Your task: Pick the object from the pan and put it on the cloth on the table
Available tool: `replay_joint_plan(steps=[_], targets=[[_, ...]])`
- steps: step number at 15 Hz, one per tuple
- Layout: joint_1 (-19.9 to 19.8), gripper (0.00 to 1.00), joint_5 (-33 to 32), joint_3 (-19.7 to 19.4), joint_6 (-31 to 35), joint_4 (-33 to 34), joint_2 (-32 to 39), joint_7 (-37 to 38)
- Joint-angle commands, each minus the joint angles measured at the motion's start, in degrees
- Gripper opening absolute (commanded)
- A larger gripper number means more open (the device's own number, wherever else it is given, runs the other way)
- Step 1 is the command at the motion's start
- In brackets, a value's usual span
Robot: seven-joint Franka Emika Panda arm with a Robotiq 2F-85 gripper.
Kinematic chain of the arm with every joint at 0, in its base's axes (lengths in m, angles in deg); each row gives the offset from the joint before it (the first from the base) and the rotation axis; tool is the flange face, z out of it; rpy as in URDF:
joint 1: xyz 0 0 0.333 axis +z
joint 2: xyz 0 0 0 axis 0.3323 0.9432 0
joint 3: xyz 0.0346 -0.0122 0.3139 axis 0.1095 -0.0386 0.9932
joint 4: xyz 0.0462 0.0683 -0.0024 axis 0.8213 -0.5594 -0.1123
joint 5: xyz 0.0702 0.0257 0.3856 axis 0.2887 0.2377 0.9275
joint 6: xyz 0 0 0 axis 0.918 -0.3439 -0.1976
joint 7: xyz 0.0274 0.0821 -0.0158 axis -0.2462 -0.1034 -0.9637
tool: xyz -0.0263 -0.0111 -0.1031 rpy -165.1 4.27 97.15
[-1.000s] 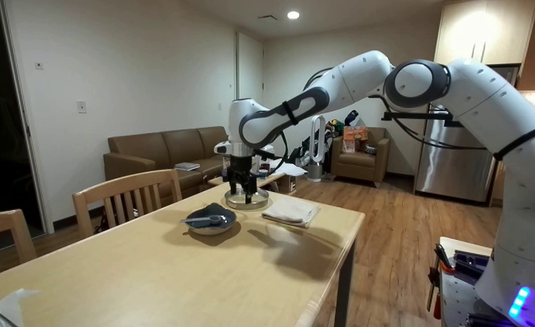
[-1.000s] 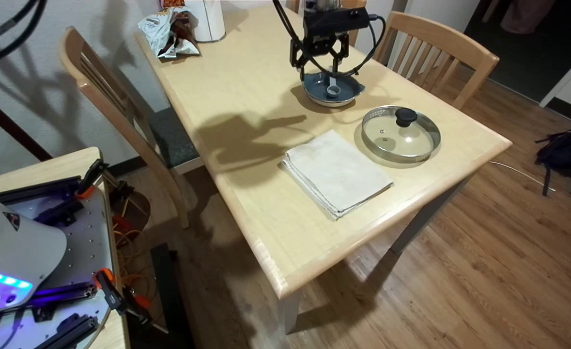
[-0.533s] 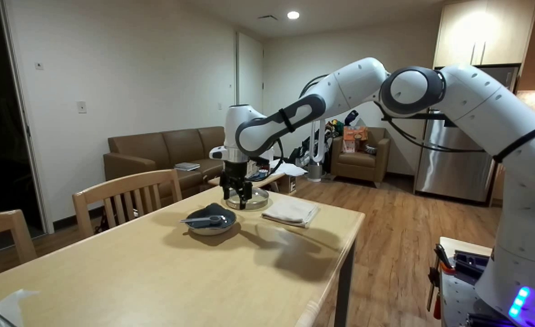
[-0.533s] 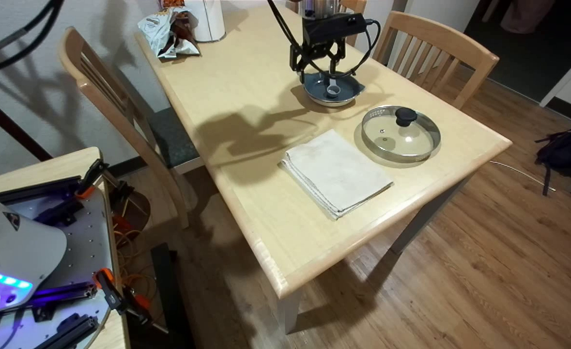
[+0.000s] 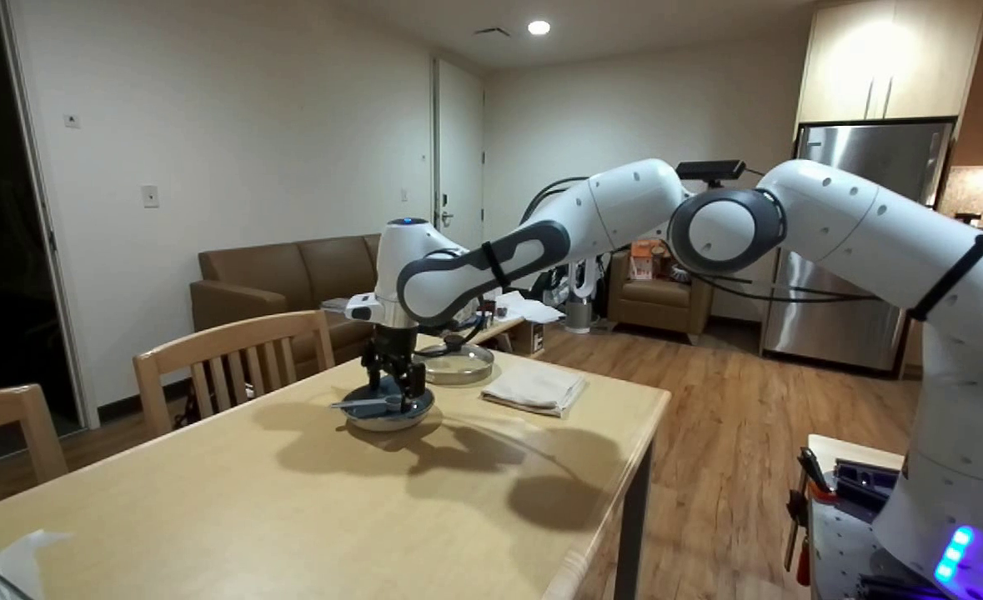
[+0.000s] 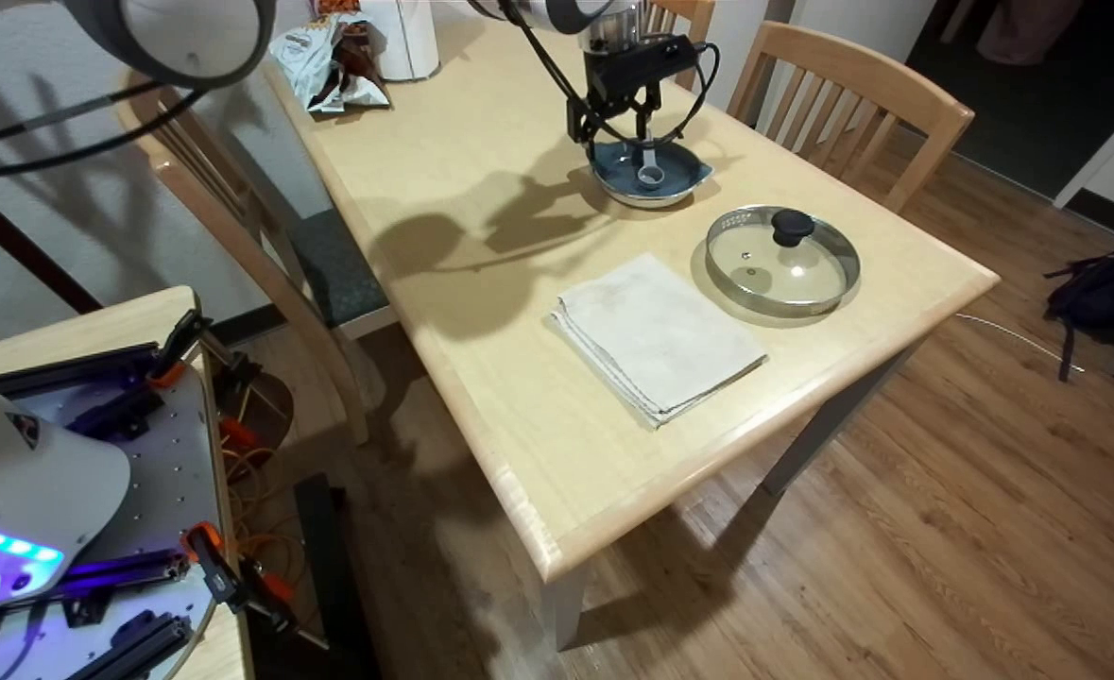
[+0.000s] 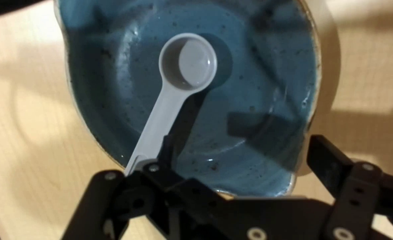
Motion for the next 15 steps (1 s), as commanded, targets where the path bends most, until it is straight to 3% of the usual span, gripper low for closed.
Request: replay_joint_plan(steps=[1, 5, 6, 9, 15], targets=[[0.42, 1.0, -0.03, -0.51, 0.0, 1.54, 1.14, 0.0], [0.75, 1.0, 0.01, -0.9, 0.76, 3.18, 2.49, 0.72], [-0.06, 1.0, 0.46, -0.65, -0.78, 0.01, -2.68, 1.22], [0.11, 1.0, 0.42, -0.95, -0.88, 1.99, -3.99, 1.94], [-9.74, 1.0, 4.03, 1.66, 1.39, -1.36, -3.56, -8.23]])
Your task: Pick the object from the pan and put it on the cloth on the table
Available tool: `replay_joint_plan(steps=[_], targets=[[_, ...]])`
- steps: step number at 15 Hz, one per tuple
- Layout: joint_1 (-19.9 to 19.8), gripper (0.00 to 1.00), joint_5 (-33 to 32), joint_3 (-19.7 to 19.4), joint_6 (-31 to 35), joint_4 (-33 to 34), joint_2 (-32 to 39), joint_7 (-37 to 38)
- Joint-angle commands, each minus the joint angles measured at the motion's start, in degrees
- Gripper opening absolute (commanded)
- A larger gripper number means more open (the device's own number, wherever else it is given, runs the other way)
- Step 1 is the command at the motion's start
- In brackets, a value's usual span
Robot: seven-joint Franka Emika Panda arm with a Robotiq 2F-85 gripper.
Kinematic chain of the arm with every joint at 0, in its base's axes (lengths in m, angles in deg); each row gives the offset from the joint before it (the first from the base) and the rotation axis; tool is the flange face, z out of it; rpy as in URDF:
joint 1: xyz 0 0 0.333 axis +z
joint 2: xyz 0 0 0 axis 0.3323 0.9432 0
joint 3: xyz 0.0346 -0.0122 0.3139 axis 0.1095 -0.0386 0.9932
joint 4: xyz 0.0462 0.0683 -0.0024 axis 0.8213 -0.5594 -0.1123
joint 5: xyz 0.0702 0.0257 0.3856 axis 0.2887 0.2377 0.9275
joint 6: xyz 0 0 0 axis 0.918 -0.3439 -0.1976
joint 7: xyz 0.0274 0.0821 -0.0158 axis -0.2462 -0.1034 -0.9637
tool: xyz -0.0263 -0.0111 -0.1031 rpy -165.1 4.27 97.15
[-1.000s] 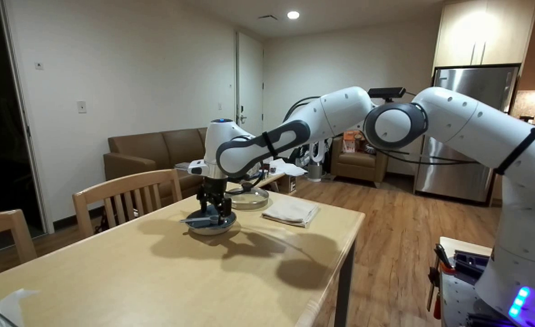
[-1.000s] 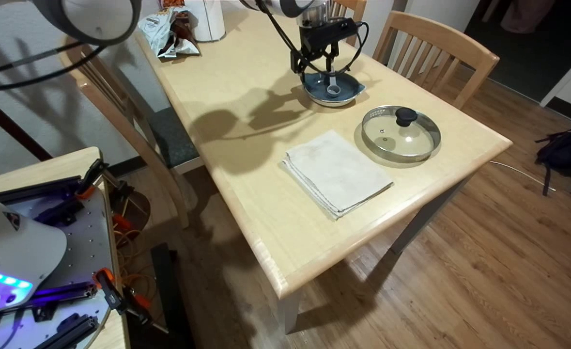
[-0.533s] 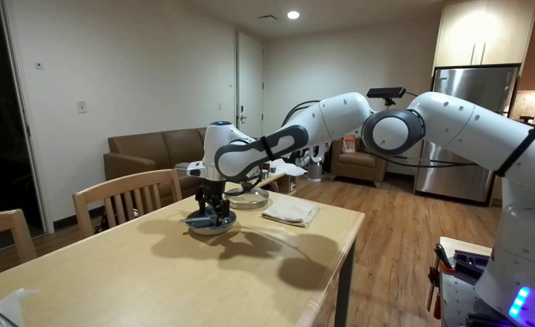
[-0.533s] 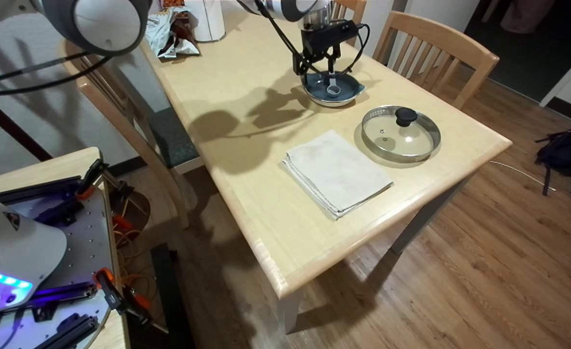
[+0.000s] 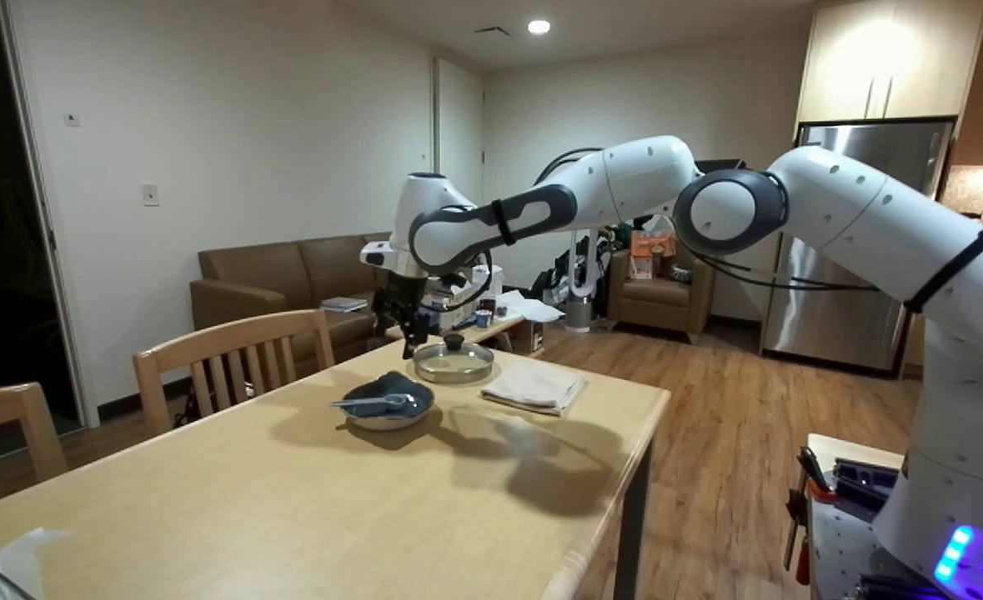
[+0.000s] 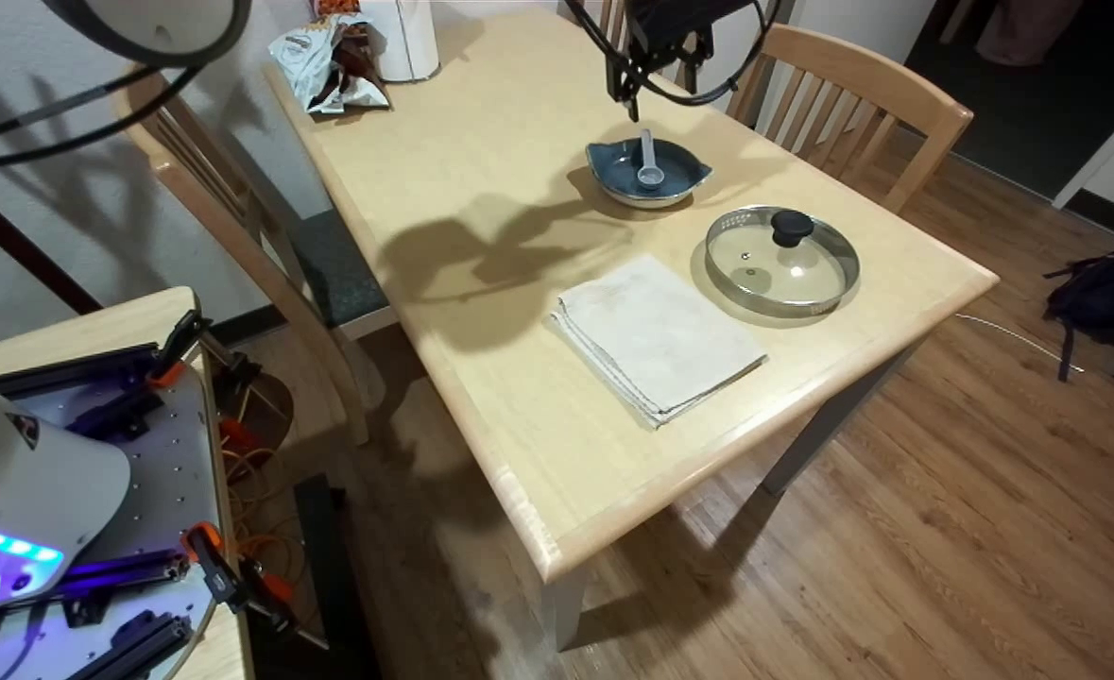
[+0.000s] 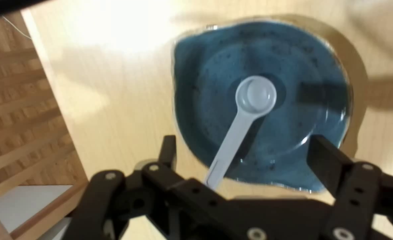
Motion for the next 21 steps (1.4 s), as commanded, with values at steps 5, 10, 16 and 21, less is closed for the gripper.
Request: replay_joint_plan(steps=[5, 10, 16, 21], targets=[[-7.51, 1.0, 3.67, 1.02, 0.08, -3.02, 2.37, -9.46], [-7.07, 1.0, 4.25, 2.42, -0.05, -1.89, 3.38, -11.49], [-2.63, 1.0, 4.31, 2.93, -8.66, 7.7, 7.43, -14.01], [0.26, 1.0, 3.64, 1.5, -13.17, 14.26, 11.88, -15.2]])
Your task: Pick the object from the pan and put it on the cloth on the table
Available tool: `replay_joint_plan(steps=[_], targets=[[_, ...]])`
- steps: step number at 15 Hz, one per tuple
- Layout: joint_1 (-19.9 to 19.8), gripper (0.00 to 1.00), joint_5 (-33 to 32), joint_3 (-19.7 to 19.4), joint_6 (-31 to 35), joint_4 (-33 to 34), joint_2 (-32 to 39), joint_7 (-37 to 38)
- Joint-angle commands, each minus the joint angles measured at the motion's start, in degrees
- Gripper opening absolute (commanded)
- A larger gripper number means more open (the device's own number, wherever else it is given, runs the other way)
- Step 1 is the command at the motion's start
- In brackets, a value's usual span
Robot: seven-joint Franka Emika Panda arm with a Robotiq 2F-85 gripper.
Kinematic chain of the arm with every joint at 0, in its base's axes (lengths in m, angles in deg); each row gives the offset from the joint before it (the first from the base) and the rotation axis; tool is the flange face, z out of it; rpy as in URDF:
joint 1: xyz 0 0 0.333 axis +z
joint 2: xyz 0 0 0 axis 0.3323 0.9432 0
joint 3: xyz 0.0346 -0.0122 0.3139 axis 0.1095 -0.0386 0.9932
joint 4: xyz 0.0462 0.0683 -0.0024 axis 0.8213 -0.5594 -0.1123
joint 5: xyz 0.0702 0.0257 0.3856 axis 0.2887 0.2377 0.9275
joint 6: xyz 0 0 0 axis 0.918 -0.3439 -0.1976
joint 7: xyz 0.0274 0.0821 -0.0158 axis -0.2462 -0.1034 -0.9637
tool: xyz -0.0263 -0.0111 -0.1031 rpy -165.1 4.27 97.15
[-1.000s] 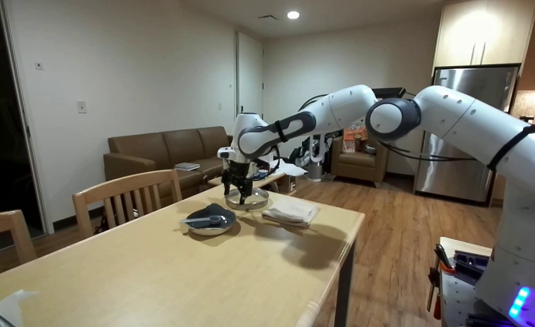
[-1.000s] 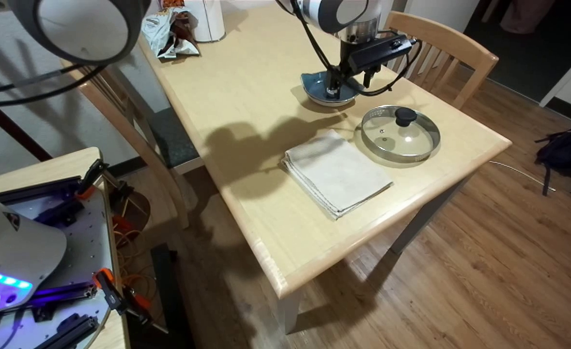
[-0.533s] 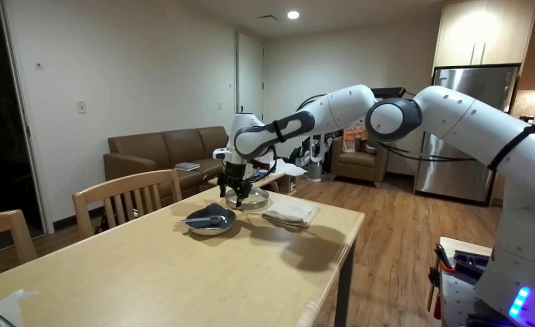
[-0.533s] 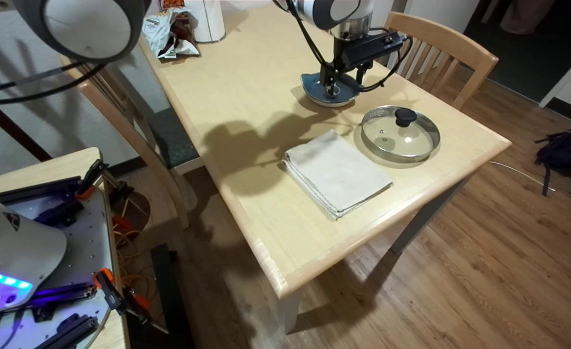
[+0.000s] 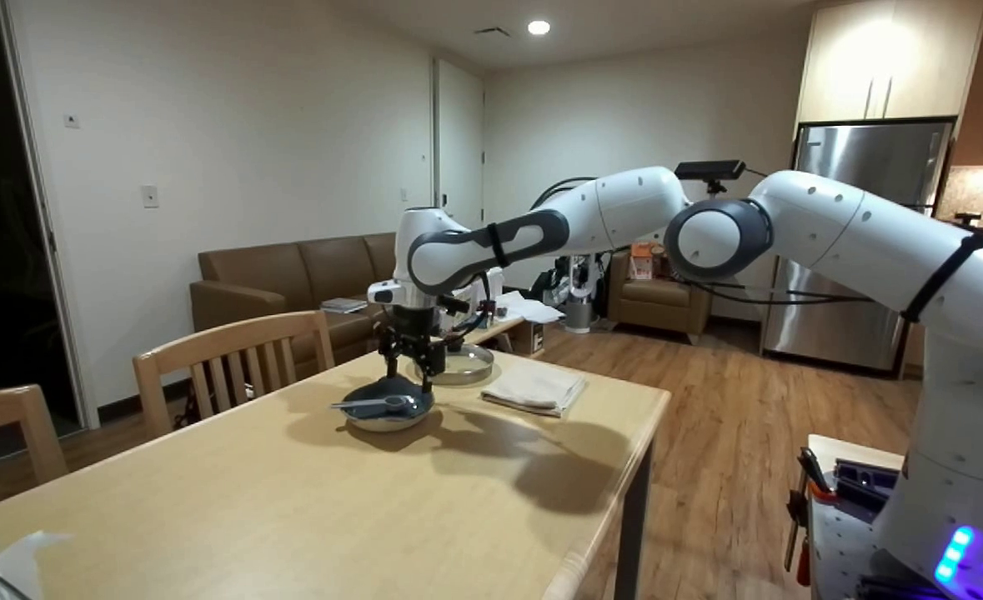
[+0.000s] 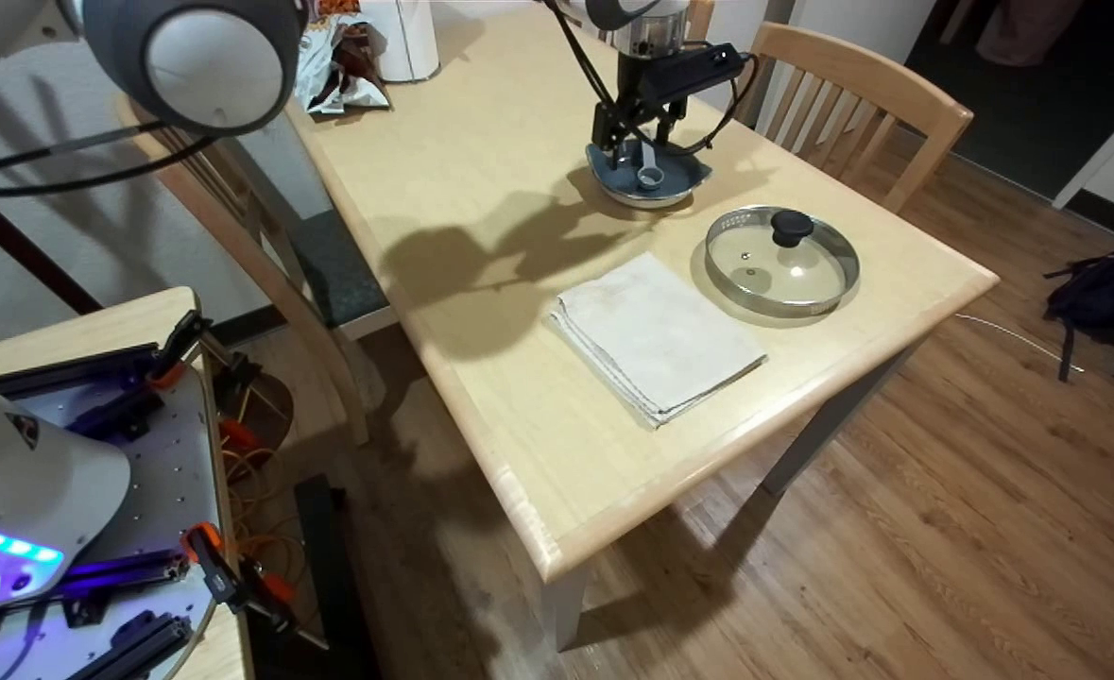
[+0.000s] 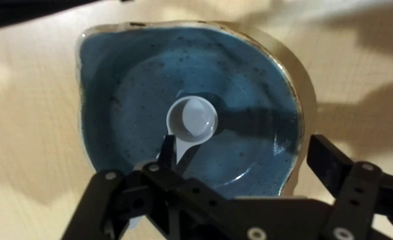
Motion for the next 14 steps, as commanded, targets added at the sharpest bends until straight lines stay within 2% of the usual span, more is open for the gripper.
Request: replay_joint_plan(steps=[1, 4, 5, 6, 14], targets=[[1.63, 1.0, 0.66, -1.27, -2.98, 8.69, 5.46, -3.81], [1.59, 0.97, -0.11, -0.62, -2.38, 10.14, 6.88, -5.64], [1.66, 0.78, -0.07, -0.69, -2.45, 10.55, 7.18, -5.97], [1.68, 1.0, -0.1, -0.73, -2.55, 10.85, 7.42, -6.42], [2.02, 1.0, -0.99, -1.46, 1.1, 12.92, 8.8, -8.16]])
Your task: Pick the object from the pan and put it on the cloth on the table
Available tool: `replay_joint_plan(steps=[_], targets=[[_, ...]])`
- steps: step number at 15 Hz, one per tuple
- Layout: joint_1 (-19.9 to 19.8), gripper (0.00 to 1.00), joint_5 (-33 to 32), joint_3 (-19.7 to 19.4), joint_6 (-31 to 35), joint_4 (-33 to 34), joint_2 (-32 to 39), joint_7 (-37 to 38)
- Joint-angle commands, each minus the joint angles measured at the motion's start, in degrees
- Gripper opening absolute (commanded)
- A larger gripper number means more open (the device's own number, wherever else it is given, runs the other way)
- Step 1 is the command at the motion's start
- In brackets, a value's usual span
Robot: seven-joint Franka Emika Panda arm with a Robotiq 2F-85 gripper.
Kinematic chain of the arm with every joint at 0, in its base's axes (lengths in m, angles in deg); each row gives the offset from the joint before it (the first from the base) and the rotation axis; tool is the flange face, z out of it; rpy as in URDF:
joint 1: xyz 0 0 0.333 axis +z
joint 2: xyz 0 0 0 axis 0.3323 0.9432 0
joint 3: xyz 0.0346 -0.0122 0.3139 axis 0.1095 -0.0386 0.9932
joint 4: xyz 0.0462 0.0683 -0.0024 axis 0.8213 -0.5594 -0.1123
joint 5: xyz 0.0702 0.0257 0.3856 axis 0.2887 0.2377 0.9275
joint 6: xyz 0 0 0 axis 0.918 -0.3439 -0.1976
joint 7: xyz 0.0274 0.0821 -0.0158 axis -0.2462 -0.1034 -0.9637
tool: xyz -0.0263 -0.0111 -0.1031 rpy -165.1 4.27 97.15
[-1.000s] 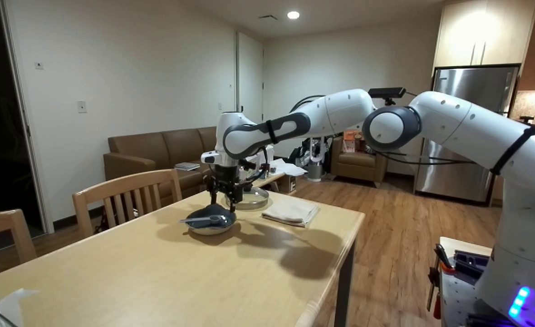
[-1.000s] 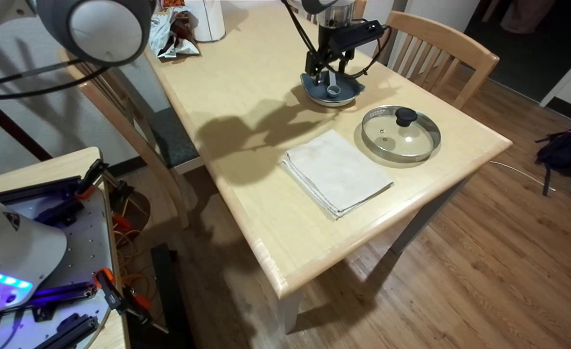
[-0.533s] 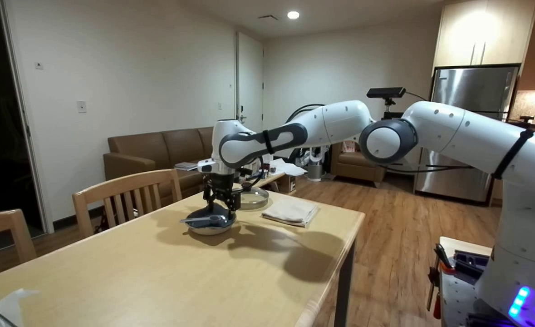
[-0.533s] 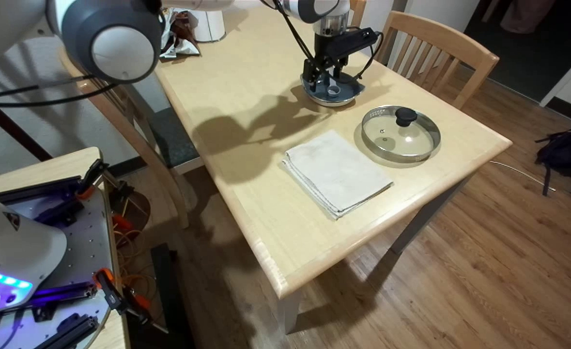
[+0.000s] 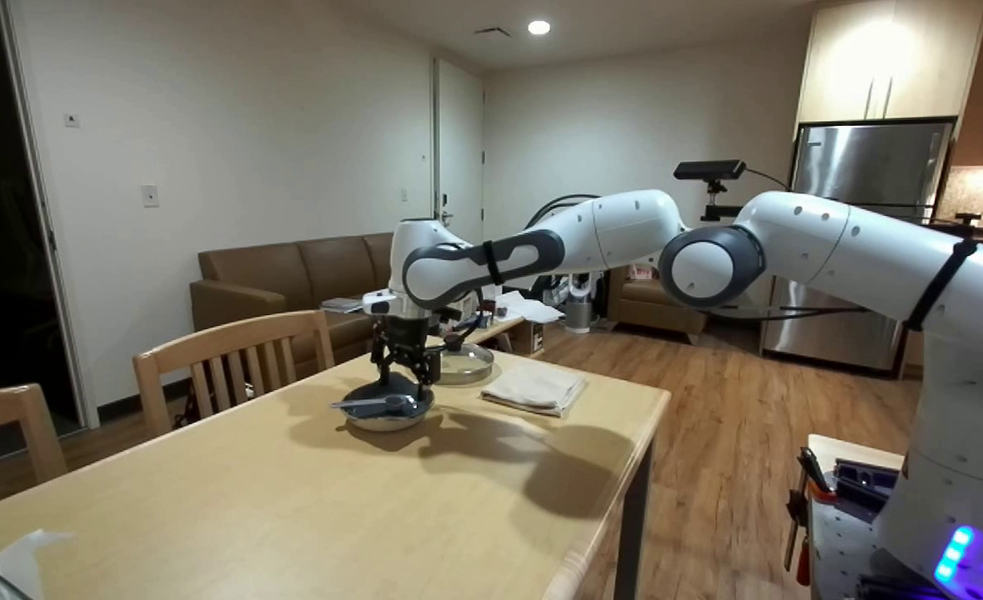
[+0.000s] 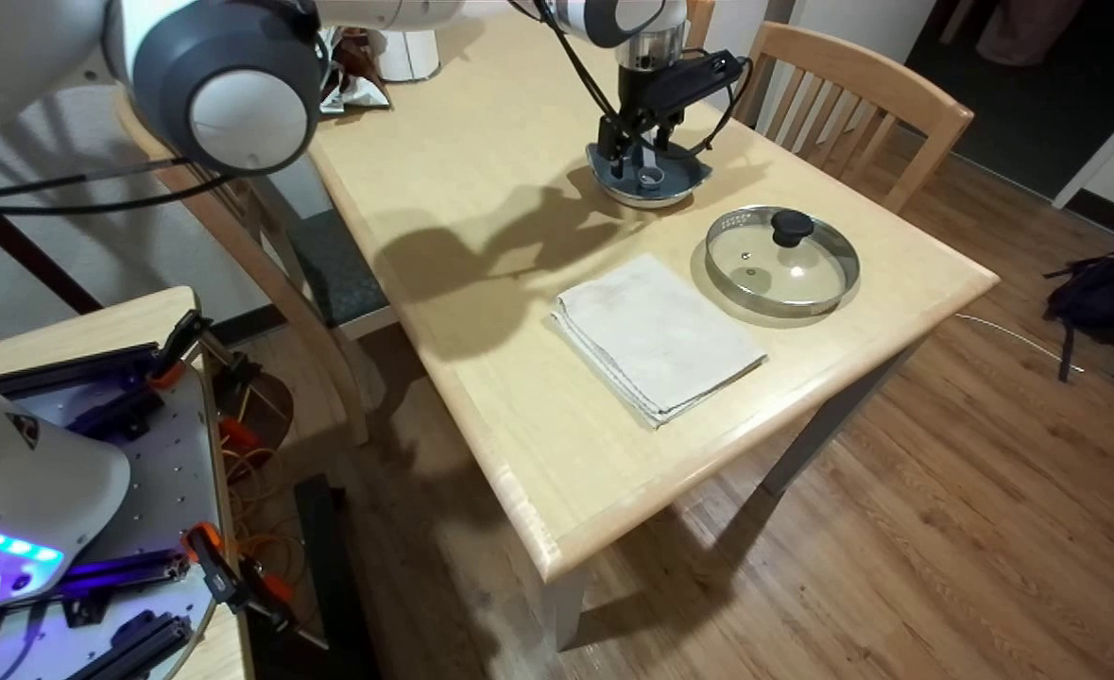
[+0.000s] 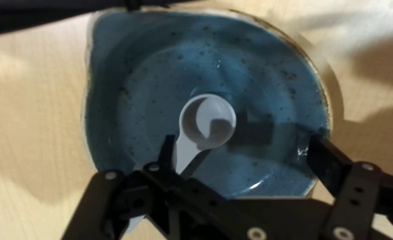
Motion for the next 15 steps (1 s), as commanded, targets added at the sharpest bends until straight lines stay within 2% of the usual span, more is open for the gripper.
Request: replay_joint_plan(steps=[1, 3, 4, 8, 9, 15], targets=[[0.39, 1.0, -1.12, -0.39, 2.09, 4.72, 2.82, -3.69], [0.33, 1.0, -0.98, -0.54, 1.52, 4.42, 2.54, -3.32], [0.06, 1.0, -0.5, -0.3, 1.99, 0.67, 0.43, -1.75], [0.06, 1.0, -0.5, -0.4, 1.99, 0.74, 0.54, -1.75], [0.95, 1.0, -1.52, -2.2, 6.84, 1.38, 1.39, 3.29], [1.79, 1.0, -0.74, -3.92, 24.62, 1.35, 4.15, 16.06]])
